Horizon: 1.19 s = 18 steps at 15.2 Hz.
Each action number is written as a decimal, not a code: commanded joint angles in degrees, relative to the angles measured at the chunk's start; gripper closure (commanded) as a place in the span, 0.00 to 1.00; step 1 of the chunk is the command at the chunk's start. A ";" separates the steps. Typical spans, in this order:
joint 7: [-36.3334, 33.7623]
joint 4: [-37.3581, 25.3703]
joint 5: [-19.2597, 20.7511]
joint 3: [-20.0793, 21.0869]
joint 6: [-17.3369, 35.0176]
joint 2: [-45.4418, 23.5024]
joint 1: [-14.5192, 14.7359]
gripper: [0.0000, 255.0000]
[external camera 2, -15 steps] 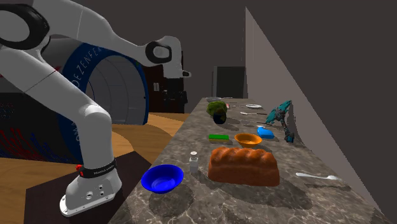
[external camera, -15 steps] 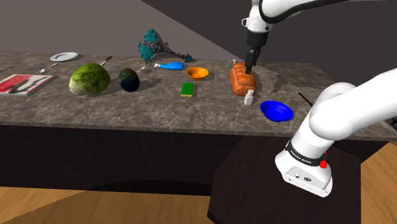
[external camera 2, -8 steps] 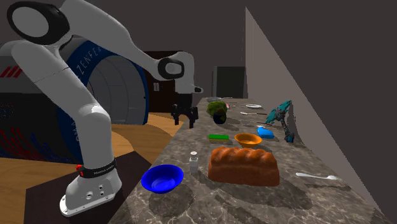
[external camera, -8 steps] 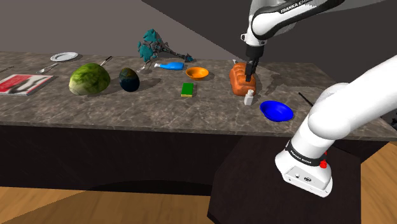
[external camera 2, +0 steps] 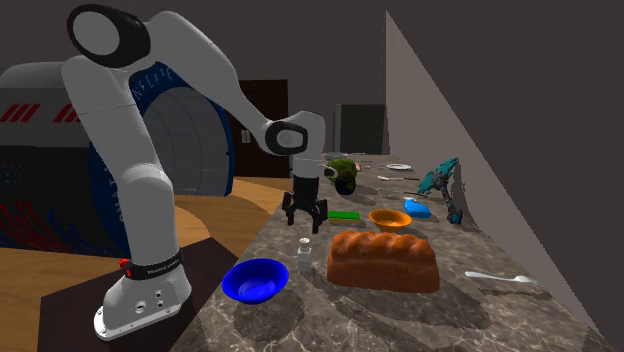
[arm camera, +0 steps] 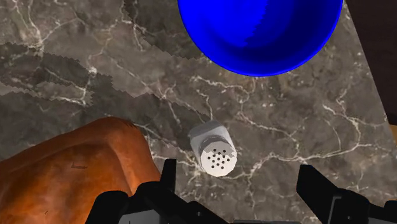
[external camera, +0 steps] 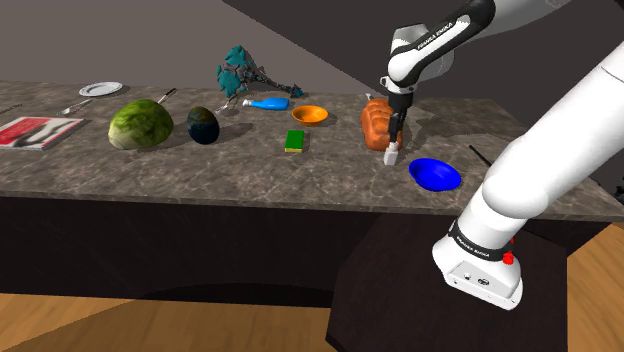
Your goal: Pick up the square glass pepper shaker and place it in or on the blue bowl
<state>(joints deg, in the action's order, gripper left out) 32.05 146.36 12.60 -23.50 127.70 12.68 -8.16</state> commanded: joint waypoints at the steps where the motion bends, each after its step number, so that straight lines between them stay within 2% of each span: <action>1: 1.29 -0.33 -0.51 -0.91 2.31 -2.90 -0.11 0.00; 8: 2.15 1.87 -1.34 -1.66 8.41 -6.91 -0.14 0.00; 15: 2.15 1.87 -1.34 -1.66 8.40 -6.90 -0.15 0.00; 16: 2.15 1.87 -1.34 -1.66 8.40 -6.90 -0.15 1.00; 18: 2.15 1.87 -1.34 -1.66 8.40 -6.90 -0.15 1.00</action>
<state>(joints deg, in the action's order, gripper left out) 34.20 148.22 11.26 -25.16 136.10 5.78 -8.31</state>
